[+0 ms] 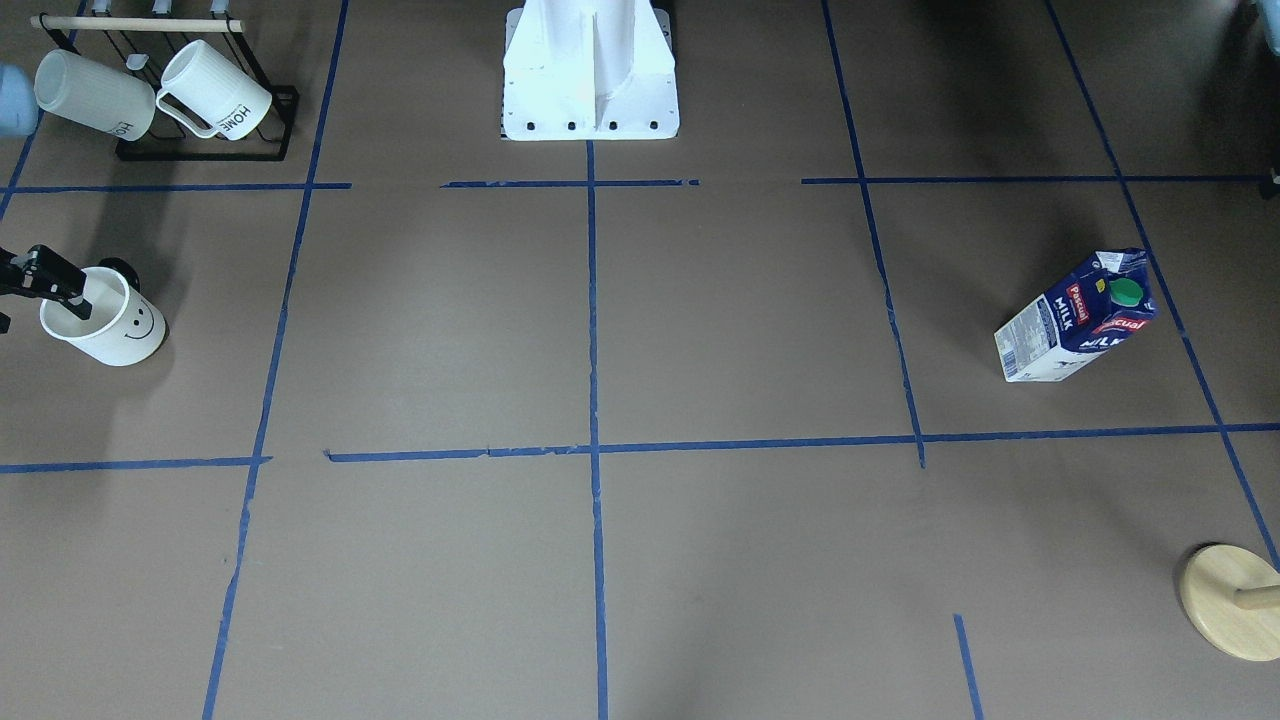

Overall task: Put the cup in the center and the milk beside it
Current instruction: 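Reach the right gripper toward the white mug and grasp its rim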

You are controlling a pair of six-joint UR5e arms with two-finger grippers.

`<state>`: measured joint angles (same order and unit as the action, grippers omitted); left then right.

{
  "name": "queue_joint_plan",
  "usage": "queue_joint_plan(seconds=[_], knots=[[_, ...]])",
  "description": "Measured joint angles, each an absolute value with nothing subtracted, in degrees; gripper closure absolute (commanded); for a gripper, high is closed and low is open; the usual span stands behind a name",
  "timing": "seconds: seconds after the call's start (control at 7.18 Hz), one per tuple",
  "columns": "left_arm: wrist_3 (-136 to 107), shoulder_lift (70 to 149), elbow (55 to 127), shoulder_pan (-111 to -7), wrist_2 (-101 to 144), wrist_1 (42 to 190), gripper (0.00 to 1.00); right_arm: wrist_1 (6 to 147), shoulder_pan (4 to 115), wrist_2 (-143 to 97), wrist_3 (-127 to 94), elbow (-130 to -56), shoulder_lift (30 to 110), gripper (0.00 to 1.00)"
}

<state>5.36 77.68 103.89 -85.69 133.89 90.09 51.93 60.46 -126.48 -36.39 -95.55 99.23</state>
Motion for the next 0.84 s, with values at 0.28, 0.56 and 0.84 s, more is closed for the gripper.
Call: queue_joint_plan(seconds=[0.28,0.56,0.84], knots=[[5.36,77.68,103.89,-85.69,133.88,90.09,0.0,50.53,59.38,-126.45,-37.34,-94.51,98.75,0.86],[5.36,77.64,103.89,-85.69,133.88,90.12,0.0,50.31,58.95,-126.49,-37.48,-94.34,98.33,0.97],[5.36,77.68,103.89,-85.69,133.94,90.1,0.0,50.33,58.95,-126.53,-37.38,-94.48,98.31,1.0]])
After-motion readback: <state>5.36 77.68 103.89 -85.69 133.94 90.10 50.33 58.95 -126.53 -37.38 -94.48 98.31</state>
